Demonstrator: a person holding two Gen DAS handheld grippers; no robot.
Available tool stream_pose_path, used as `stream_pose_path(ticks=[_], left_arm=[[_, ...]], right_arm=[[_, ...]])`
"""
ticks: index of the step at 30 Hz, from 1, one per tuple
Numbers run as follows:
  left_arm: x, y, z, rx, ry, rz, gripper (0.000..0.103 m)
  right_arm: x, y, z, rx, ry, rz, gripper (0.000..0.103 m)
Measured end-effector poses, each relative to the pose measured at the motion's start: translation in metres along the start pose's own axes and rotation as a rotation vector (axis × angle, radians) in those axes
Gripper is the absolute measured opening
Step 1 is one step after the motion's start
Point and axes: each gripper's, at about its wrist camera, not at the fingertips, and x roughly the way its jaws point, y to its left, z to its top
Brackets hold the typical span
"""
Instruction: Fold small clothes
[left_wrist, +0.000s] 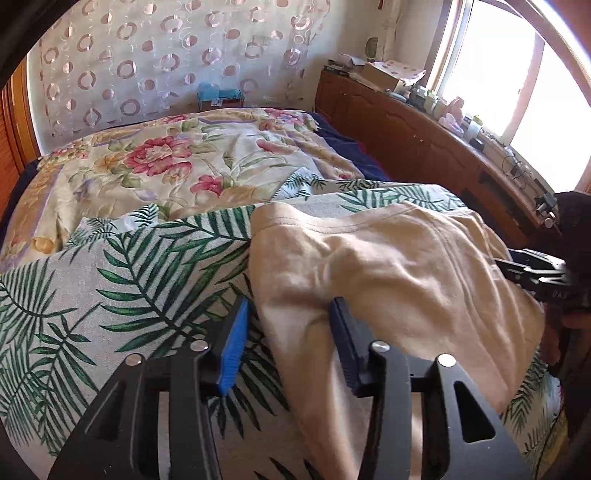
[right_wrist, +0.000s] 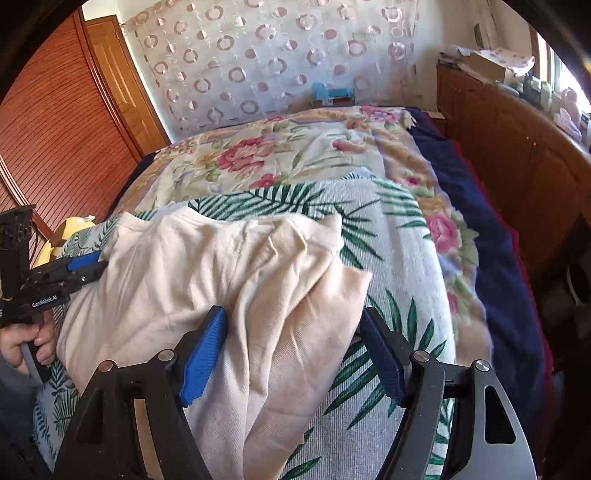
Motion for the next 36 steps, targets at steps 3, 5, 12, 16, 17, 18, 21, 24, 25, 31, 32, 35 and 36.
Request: stream_pose_path(ticks=[3,5,12,16,17,18,21,24,25,31,32,35,36], left_arm=[[0.000,-0.003,-0.002,-0.017,0.004,-0.029,0.043],[-0.001,-0.004,-0.004,-0.030,0.003,-0.044,0.043],[0.001,0.003,-0.003,-0.087,0.010,-0.115,0.011],[-0.017,0.001,0.000,-0.096,-0.042,-0.134,0.010],[-0.024,0.000,0.001,-0.092,-0.062,-0.141,0.010],[-0.032,-0.003,0.001,-0.089,-0.080,-0.147,0.010],[-0.052,-0.010,0.004,-0.062,-0.128,-0.146,0.010],[-0.072,-0.013,0.005,-0.049,-0.168,-0.148,0.010],[-0.080,-0.014,0.005,-0.045,-0.186,-0.144,0.010],[-0.125,-0.005,0.001,-0.036,-0.280,-0.114,0.010],[-0.132,-0.002,-0.001,-0.035,-0.292,-0.106,0.010],[-0.155,0.011,-0.008,-0.043,-0.329,-0.077,0.010],[-0.161,0.016,-0.010,-0.050,-0.339,-0.069,0.010]], right_arm=[[0.001,0.007,0.003,-0.012,-0.003,0.002,0.074],[0.001,0.012,0.001,-0.026,-0.004,0.016,0.063],[0.005,0.016,-0.008,-0.082,0.004,0.091,0.018],[-0.007,0.015,-0.015,-0.111,-0.054,0.073,0.014],[-0.012,0.015,-0.015,-0.110,-0.075,0.068,0.014],[-0.017,0.015,-0.014,-0.108,-0.094,0.067,0.014],[-0.034,0.019,-0.010,-0.129,-0.140,0.067,0.014],[-0.047,0.026,-0.009,-0.158,-0.174,0.050,0.013],[-0.051,0.029,-0.009,-0.165,-0.184,0.046,0.013],[-0.061,0.055,-0.004,-0.223,-0.227,0.047,0.013],[-0.062,0.063,-0.002,-0.242,-0.232,0.050,0.013],[-0.059,0.084,-0.001,-0.296,-0.249,0.068,0.013],[-0.059,0.090,0.001,-0.311,-0.255,0.077,0.013]])
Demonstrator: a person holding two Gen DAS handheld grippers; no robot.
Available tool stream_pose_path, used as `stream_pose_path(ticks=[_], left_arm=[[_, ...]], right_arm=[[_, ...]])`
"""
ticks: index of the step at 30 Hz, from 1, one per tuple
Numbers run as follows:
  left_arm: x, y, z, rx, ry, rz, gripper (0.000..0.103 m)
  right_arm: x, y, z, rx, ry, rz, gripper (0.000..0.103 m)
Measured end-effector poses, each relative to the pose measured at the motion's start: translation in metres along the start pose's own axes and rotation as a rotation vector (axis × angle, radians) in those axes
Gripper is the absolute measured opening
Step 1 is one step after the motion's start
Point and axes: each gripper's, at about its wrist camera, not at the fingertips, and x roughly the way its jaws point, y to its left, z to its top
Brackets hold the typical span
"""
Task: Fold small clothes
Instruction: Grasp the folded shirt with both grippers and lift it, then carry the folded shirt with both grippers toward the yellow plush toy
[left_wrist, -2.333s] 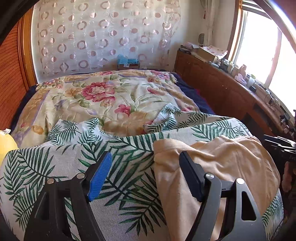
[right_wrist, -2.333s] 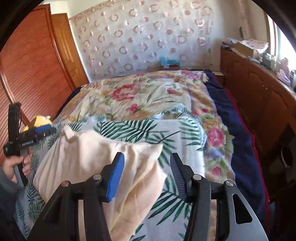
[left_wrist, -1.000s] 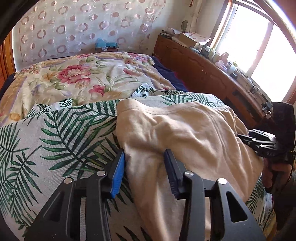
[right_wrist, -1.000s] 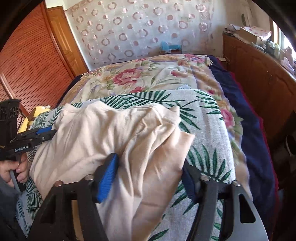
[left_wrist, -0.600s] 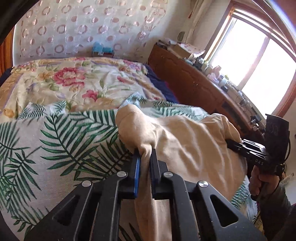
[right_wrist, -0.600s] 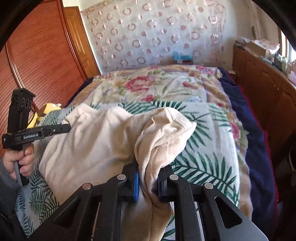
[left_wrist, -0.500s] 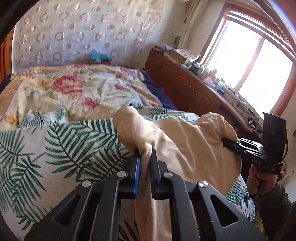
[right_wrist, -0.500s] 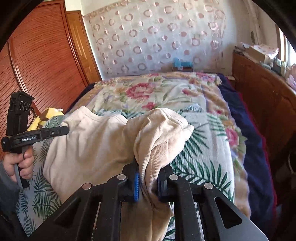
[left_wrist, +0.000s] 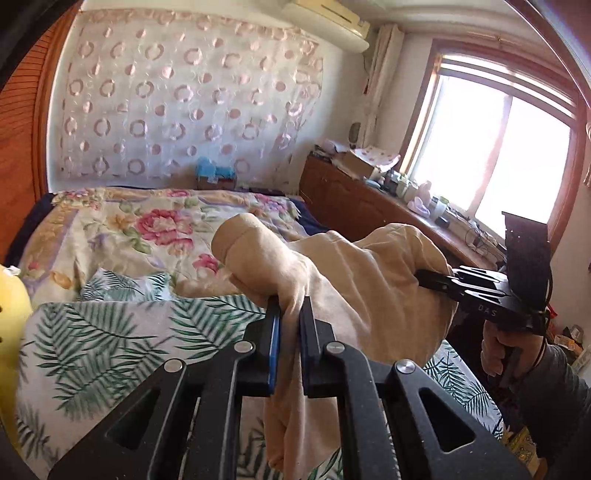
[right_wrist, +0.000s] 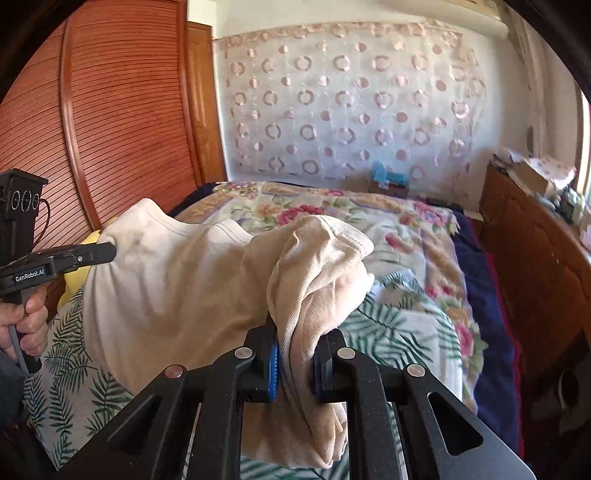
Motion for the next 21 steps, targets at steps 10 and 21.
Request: stream_pose_path(ticks=[10,21], left_arm=[[-0.098,0.069,-0.015,-0.070,-0.122,0.191,0.010],[-0.081,0.157,-0.072,-0.204,-0.083,0.422,0.010]], right_arm=[[0.047,0.087,0.044,-0.176,-0.047,0.171,0.013],[0.206,0.189,0.101,-0.406,0.023,0.284,0.013]])
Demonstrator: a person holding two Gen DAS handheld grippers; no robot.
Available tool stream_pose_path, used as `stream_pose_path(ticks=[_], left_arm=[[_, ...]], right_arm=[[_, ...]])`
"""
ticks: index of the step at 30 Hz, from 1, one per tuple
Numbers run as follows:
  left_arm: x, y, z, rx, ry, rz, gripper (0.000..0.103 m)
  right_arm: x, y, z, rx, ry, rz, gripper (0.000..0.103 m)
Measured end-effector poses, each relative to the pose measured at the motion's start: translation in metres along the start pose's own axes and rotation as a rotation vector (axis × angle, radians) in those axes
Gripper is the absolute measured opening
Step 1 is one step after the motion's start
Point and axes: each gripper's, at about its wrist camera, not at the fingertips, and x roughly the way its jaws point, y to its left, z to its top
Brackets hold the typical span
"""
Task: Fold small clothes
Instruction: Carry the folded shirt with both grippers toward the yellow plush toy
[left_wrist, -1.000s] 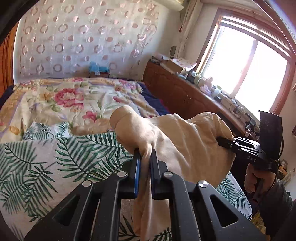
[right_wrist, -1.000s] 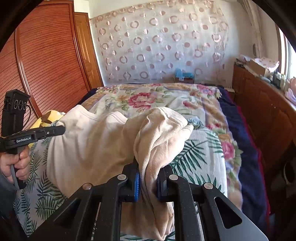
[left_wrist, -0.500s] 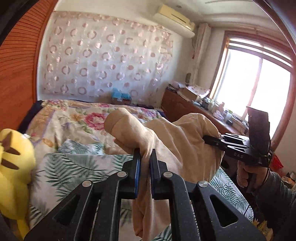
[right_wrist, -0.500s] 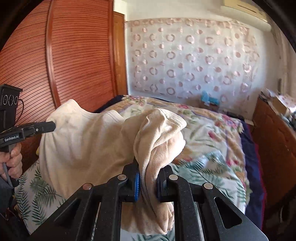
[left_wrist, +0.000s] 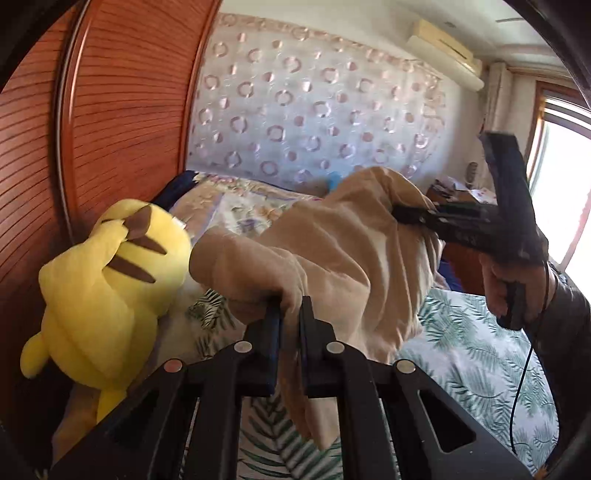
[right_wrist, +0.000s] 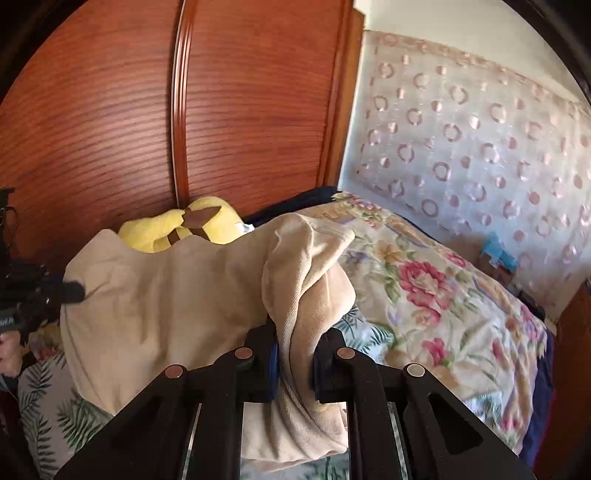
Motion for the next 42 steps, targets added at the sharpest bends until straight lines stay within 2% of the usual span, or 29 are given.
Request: stream_pose_path(ticks=[4,7,13,17,19,21,24,30,33,36,38,40,42], left_arm=[[0.005,0.015,-0.007,-0.044,0.006,0.003,0.010],[-0.010,0.024,-0.004,-0.053,-0.018,-0.018,0.010],[-0.051,0.036,0.028,-0.069,-0.119,-0.021,0.009],[-0.072,0.037,0.040,-0.057,-0.159,0.004,0.010],[-0.077,0.037,0.039,-0.064,-0.161,0.011,0.009],[-0.078,0.038,0.032,-0.080,-0.143,0.007,0.010],[-0.075,0.040,0.020,-0.098,-0.098,-0.001,0.009],[-0.029,0.043,-0.004,-0.140,0.049,-0.020,0.009],[-0.004,0.049,-0.015,-0.156,0.113,0.005,0.009],[0.008,0.053,-0.022,-0.156,0.137,0.046,0.009],[0.012,0.058,-0.024,-0.163,0.141,0.067,0.009],[0.016,0.063,-0.024,-0.172,0.146,0.077,0.009],[0.020,0.063,-0.027,-0.175,0.148,0.076,0.009]], right_arm=[[0.056,0.001,0.025,-0.058,0.042,0.028,0.013],[0.074,0.003,0.046,-0.074,0.046,0.060,0.013],[0.063,0.014,0.092,-0.129,-0.051,0.114,0.013],[0.051,0.021,0.117,-0.148,-0.129,0.133,0.013],[0.046,0.021,0.119,-0.149,-0.163,0.155,0.013],[0.045,0.018,0.114,-0.131,-0.177,0.184,0.013],[0.054,0.011,0.091,-0.106,-0.135,0.211,0.013],[0.081,-0.016,0.046,-0.098,0.052,0.211,0.013],[0.109,-0.034,0.031,-0.051,0.147,0.198,0.013],[0.133,-0.040,0.025,-0.027,0.176,0.184,0.015],[0.146,-0.038,0.026,0.004,0.176,0.175,0.020],[0.154,-0.037,0.027,0.043,0.157,0.141,0.038],[0.148,-0.041,0.022,0.078,0.128,0.086,0.051]])
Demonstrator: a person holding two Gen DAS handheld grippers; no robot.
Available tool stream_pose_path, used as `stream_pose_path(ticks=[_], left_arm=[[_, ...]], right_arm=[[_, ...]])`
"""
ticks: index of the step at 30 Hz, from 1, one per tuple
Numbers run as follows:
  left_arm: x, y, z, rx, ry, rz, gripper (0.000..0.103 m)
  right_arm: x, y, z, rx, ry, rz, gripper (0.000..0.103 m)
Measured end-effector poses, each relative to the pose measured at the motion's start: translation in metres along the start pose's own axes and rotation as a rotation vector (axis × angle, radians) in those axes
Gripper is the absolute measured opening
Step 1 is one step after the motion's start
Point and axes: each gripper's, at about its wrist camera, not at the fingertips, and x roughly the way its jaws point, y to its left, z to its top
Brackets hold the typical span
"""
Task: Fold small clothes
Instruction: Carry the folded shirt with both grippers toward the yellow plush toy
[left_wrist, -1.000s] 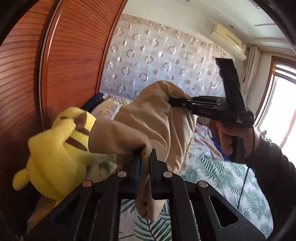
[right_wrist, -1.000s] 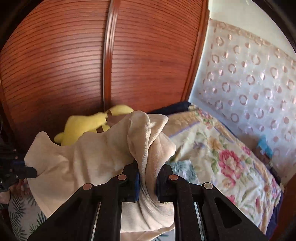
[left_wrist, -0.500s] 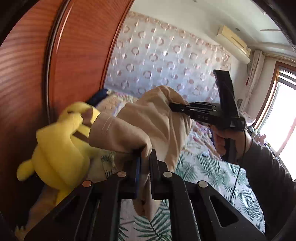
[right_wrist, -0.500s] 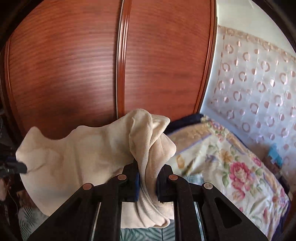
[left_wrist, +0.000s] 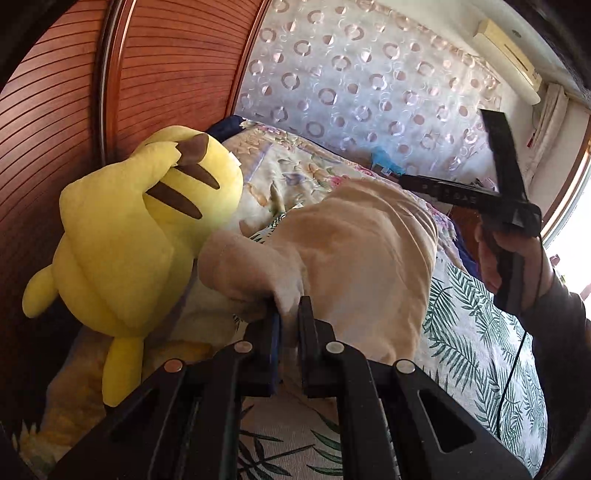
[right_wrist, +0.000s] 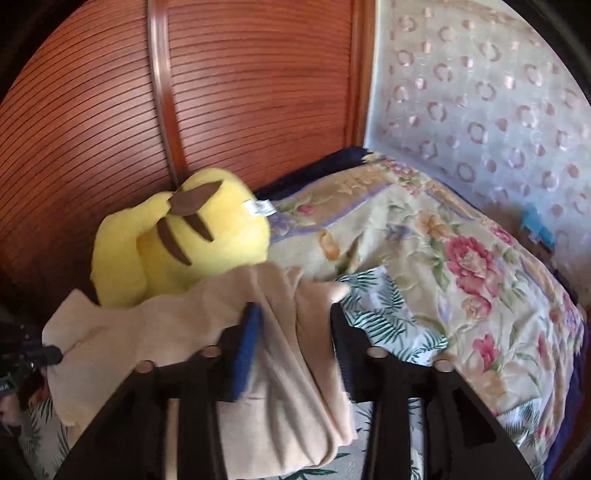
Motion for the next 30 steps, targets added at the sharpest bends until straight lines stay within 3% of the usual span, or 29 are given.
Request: stream_pose_path(ticks=[4,12,16,23,25,30], left_arm=[[0.001,-0.005,-0.001,0.024,-0.004,0.002,0.009],[0.000,-0.009,-0.002,0.039,-0.011,-0.005,0.009],[0.000,-0.009,-0.002,0.036,-0.011,-0.015,0.009],[-0.008,-0.013,-0.004,0.037,-0.013,-0.033,0.009],[-0.012,-0.016,-0.006,0.041,-0.016,-0.034,0.009],[-0.014,-0.021,-0.010,0.059,-0.030,0.006,0.009]], right_arm=[[-0.033,0.018,-0.036,0.086,-0.035,-0.019,0.056],[-0.031,0.032,-0.093,0.312,0.078,0.115,0.069],[-0.018,0.039,-0.102,0.401,0.110,0.201,0.069],[0.015,0.035,-0.083,0.480,0.091,0.214,0.070],[0.021,0.031,-0.073,0.452,0.066,0.213,0.025],[0.022,0.042,-0.052,0.319,0.030,0.139,0.028]])
